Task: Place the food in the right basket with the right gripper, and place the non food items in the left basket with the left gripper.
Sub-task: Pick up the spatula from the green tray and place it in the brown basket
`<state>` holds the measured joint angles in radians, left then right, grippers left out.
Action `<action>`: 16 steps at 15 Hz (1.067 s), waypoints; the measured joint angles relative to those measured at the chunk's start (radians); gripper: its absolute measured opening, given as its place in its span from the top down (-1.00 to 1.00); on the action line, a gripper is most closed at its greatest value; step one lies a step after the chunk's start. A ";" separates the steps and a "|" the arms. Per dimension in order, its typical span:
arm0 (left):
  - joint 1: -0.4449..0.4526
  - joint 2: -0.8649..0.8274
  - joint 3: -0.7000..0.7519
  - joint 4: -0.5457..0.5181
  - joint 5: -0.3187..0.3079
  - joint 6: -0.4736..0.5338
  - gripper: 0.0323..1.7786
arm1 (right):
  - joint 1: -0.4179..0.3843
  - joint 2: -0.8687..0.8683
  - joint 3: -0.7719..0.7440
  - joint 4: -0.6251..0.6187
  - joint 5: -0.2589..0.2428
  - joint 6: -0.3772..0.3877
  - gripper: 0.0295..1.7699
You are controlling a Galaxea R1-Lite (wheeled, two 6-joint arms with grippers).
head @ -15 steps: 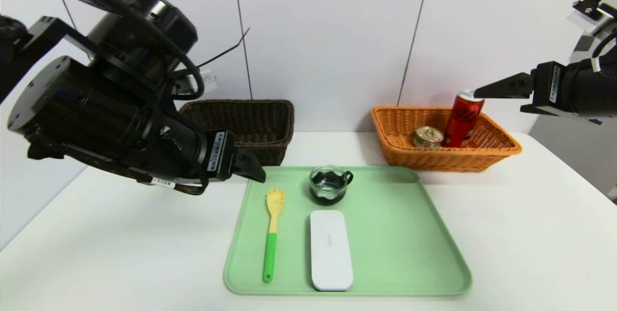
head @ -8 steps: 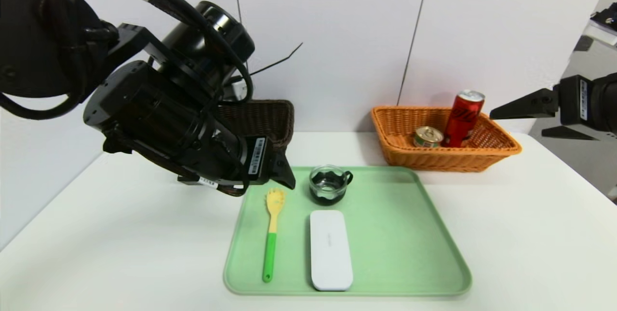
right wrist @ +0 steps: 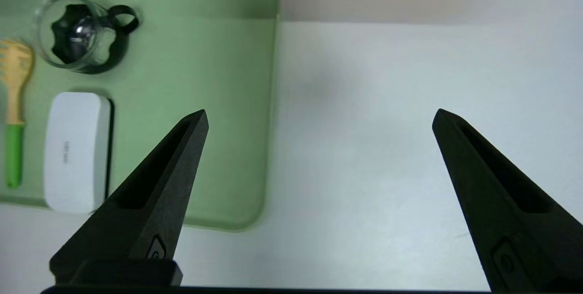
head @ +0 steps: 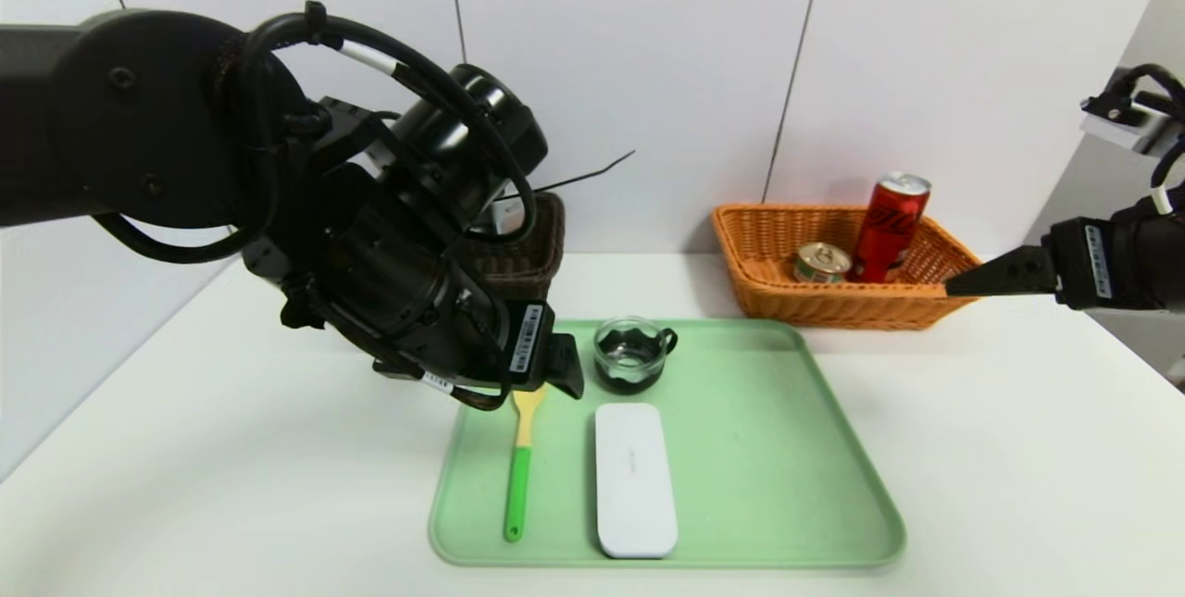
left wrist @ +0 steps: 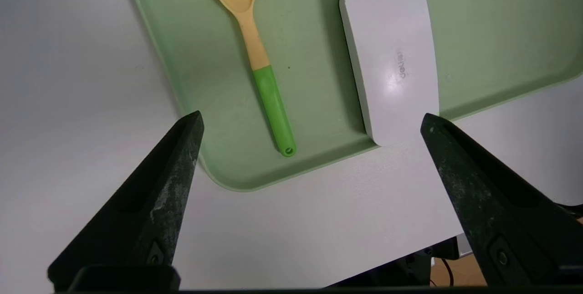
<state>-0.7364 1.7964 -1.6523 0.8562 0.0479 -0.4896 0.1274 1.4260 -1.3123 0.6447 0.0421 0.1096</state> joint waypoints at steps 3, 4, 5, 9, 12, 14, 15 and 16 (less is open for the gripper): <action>-0.008 0.032 0.005 0.004 0.067 0.001 -0.90 | 0.007 0.020 -0.048 0.007 -0.009 -0.086 -0.91; -0.017 0.046 0.006 0.004 0.108 -0.001 -0.90 | 0.007 0.026 -0.060 0.019 -0.010 -0.110 -0.91; -0.026 0.062 0.006 0.004 0.136 -0.005 -0.90 | 0.008 0.031 -0.073 0.032 -0.009 -0.117 -0.91; -0.039 0.136 -0.015 0.005 0.142 -0.077 -0.90 | -0.003 0.042 -0.083 0.040 -0.010 -0.117 -0.91; -0.040 0.178 -0.048 0.048 0.140 -0.121 -0.90 | -0.014 0.047 -0.083 0.038 -0.012 -0.116 -0.92; -0.039 0.203 -0.090 0.108 0.138 -0.151 -0.90 | -0.019 0.048 -0.080 0.037 -0.011 -0.114 -0.92; -0.039 0.215 -0.108 0.133 0.138 -0.156 -0.90 | -0.023 0.049 -0.080 0.037 -0.012 -0.114 -0.92; -0.039 0.226 -0.120 0.143 0.138 -0.159 -0.90 | -0.027 0.049 -0.079 0.037 -0.012 -0.114 -0.92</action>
<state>-0.7753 2.0228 -1.7723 0.9987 0.1860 -0.6483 0.1004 1.4745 -1.3913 0.6821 0.0302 -0.0043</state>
